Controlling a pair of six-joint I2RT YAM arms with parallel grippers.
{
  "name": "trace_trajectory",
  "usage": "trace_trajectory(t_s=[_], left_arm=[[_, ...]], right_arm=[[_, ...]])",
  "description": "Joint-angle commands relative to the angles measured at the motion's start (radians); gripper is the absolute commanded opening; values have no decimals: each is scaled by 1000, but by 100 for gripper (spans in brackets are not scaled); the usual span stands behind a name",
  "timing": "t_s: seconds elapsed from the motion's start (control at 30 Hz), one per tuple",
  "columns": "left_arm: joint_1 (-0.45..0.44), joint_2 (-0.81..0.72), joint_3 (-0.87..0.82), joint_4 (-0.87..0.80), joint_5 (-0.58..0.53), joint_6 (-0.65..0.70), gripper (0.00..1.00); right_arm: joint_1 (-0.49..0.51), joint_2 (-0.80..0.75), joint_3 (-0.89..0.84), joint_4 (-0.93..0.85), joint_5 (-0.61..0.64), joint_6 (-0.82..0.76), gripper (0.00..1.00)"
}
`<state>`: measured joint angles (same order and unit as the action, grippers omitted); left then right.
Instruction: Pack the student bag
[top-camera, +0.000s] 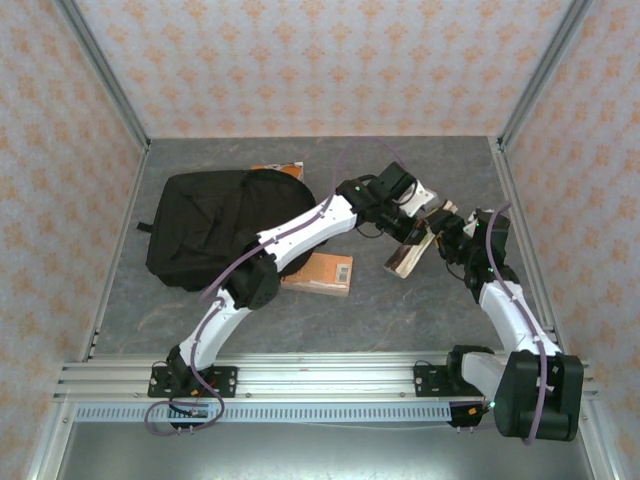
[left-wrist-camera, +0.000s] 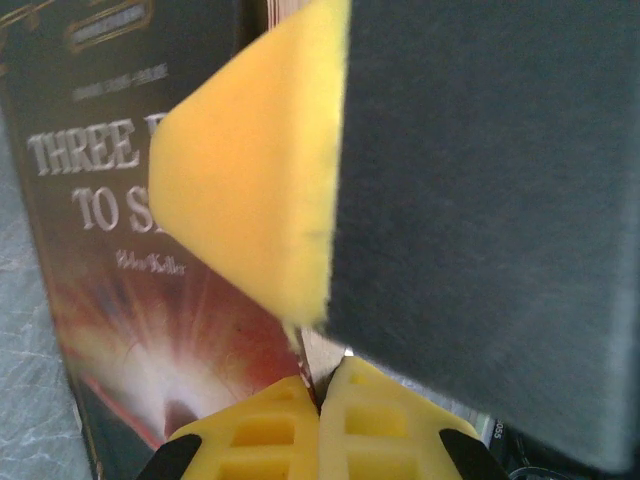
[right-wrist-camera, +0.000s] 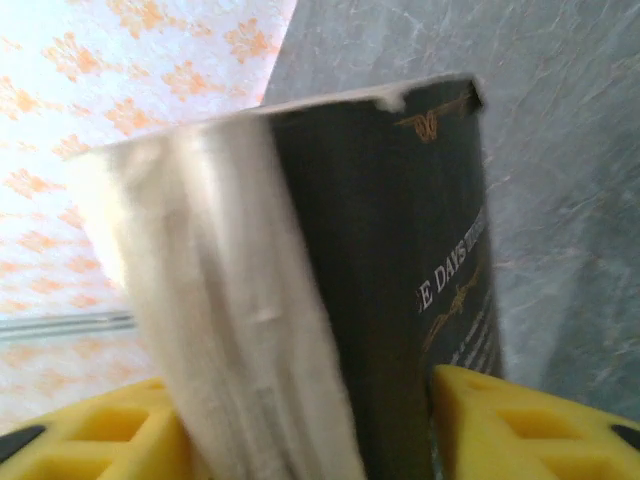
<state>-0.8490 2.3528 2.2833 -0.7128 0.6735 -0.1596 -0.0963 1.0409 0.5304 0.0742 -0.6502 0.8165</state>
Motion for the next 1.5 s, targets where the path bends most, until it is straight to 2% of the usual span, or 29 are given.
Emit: trace_trajectory(t_s=[0.0, 0.13, 0.23, 0.33, 0.47, 0.57, 0.67, 0.8, 0.97, 1.07, 1.23, 1.47], left_arm=[[-34, 7, 26, 62, 54, -16, 8], [-41, -24, -21, 87, 42, -31, 30], [-41, -70, -72, 109, 28, -38, 39], [-38, -129, -125, 120, 1, -35, 45], [-4, -228, -238, 165, -68, -75, 49], [55, -300, -350, 219, -147, -156, 53], [120, -317, -434, 272, -178, -251, 56], [174, -273, -473, 349, -103, -358, 58], [191, -193, -448, 427, 48, -464, 63], [204, -166, -483, 617, 168, -603, 64], [209, -101, -534, 1011, 308, -942, 62], [201, -76, -533, 1256, 369, -1141, 60]], right_arm=[[4, -6, 38, -102, 83, -34, 37], [1, -20, 59, -170, 124, -62, 12], [-1, -31, 69, -193, 127, -79, 2], [-4, -45, 81, -216, 123, -104, 0], [-6, -101, 75, -208, 88, -136, 0], [-6, -176, 44, -142, 31, -140, 0], [-6, -245, -11, -2, -52, -93, 0], [-6, -294, -54, 121, -114, -21, 0], [-6, -346, -75, 161, -141, 41, 0], [-7, -373, -78, 152, -140, 59, 0], [-6, -403, -67, 100, -128, 56, 0], [-8, -442, -52, -5, -67, 24, 0]])
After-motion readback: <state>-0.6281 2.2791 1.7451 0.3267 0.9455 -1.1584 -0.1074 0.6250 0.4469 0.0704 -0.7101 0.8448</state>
